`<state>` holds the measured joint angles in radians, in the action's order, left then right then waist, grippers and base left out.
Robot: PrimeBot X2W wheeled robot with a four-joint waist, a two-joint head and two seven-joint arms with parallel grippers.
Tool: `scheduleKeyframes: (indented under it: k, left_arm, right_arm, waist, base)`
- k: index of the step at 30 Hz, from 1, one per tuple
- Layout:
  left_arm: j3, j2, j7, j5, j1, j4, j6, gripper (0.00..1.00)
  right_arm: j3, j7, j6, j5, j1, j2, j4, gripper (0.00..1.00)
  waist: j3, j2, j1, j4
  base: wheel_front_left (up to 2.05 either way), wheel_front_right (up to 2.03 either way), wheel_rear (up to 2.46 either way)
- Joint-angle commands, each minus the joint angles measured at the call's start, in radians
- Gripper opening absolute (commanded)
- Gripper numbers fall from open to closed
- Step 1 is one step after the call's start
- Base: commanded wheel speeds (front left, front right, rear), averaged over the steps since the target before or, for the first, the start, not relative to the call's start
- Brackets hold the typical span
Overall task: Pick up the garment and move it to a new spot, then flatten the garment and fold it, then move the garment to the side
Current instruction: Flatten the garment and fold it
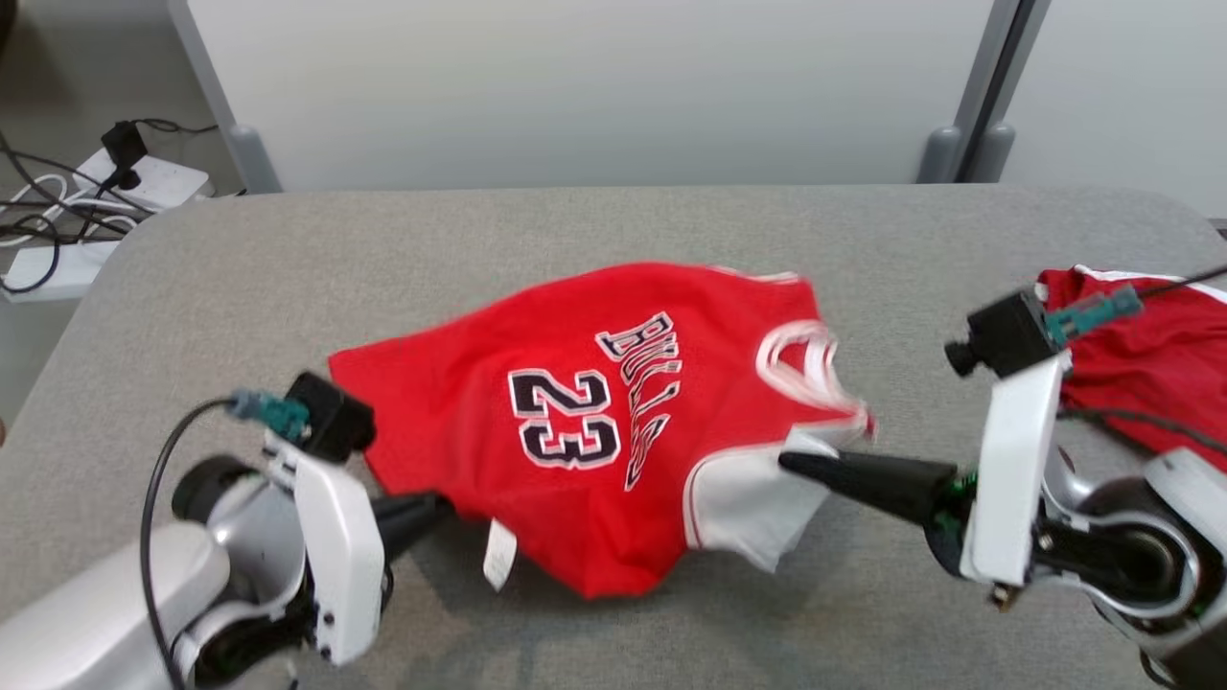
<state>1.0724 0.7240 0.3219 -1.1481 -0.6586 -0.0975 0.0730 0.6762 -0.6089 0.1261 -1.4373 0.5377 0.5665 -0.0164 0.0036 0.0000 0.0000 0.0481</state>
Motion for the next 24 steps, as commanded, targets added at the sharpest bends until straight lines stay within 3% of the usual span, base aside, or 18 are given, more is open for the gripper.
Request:
scheduleKeyframes:
  k: [1,6,9,11,14,16,18,20,21,22,24]
  left_arm:
    - [-0.055,0.051,0.0,-0.018,-0.029,0.049,-0.016,0.0]
    - [-0.093,0.11,-0.045,-0.095,0.087,0.282,-0.143,0.0]
    - [-0.092,0.104,-0.088,-0.099,0.149,0.29,-0.213,0.0]
    - [-0.08,0.077,-0.111,-0.076,0.159,0.233,-0.23,0.0]
    - [-0.051,-0.002,-0.095,-0.067,0.12,0.11,-0.175,0.0]
    - [-0.036,-0.062,-0.035,-0.08,0.045,0.024,-0.101,0.0]
    - [-0.02,-0.119,0.081,-0.118,-0.062,-0.066,-0.012,0.0]
    - [-0.045,-0.163,0.179,-0.156,-0.211,-0.165,0.024,0.0]
    - [-0.073,-0.172,0.16,-0.111,-0.321,-0.21,0.033,0.0]
    - [-0.116,-0.18,0.065,-0.025,-0.445,-0.251,0.04,0.0]
    - [-0.228,-0.218,-0.215,0.106,-0.645,-0.33,0.045,0.0]
  right_arm:
    - [-0.02,-0.001,0.005,-0.008,-0.011,0.026,-0.051,0.0]
    - [-0.07,0.034,0.005,-0.042,-0.127,0.061,-0.202,0.0]
    - [-0.074,0.05,0.005,-0.014,-0.182,0.064,-0.188,0.0]
    - [-0.063,0.043,0.005,0.013,-0.192,0.043,-0.125,0.0]
    - [-0.05,0.005,0.005,0.053,-0.13,-0.024,0.027,0.0]
    - [-0.054,-0.033,0.005,0.088,-0.031,-0.08,0.151,0.0]
    - [-0.086,-0.072,0.005,0.11,0.103,-0.136,0.279,0.0]
    - [-0.169,-0.052,0.005,0.14,0.289,-0.188,0.419,0.0]
    - [-0.229,0.007,0.005,0.169,0.4,-0.213,0.485,0.0]
    - [-0.299,0.098,0.005,0.202,0.516,-0.235,0.547,0.0]
    - [-0.416,0.316,0.005,0.28,0.718,-0.27,0.651,0.0]
  waist:
    - [-0.005,0.0,0.0,-0.007]
    - [0.028,0.0,0.0,-0.01]
    - [0.084,0.0,0.0,-0.006]
    - [0.131,0.0,0.0,-0.001]
    - [0.213,0.0,0.0,0.005]
    - [0.272,0.0,0.0,0.011]
    - [0.324,0.0,0.0,0.022]
    - [0.371,0.0,0.0,0.032]
    - [0.392,0.0,0.0,0.034]
    - [0.411,0.0,0.0,0.036]
    - [0.427,0.0,0.0,0.037]
  base:
    - [0.0,0.0,0.0]
    - [0.0,0.0,0.0]
    - [0.0,0.0,0.0]
    - [0.0,0.0,0.0]
    - [0.0,0.0,0.0]
    - [0.0,0.0,0.0]
    - [0.0,0.0,0.0]
    - [0.0,0.0,0.0]
    - [0.0,0.0,0.0]
    - [0.0,0.0,0.0]
    - [0.0,0.0,0.0]
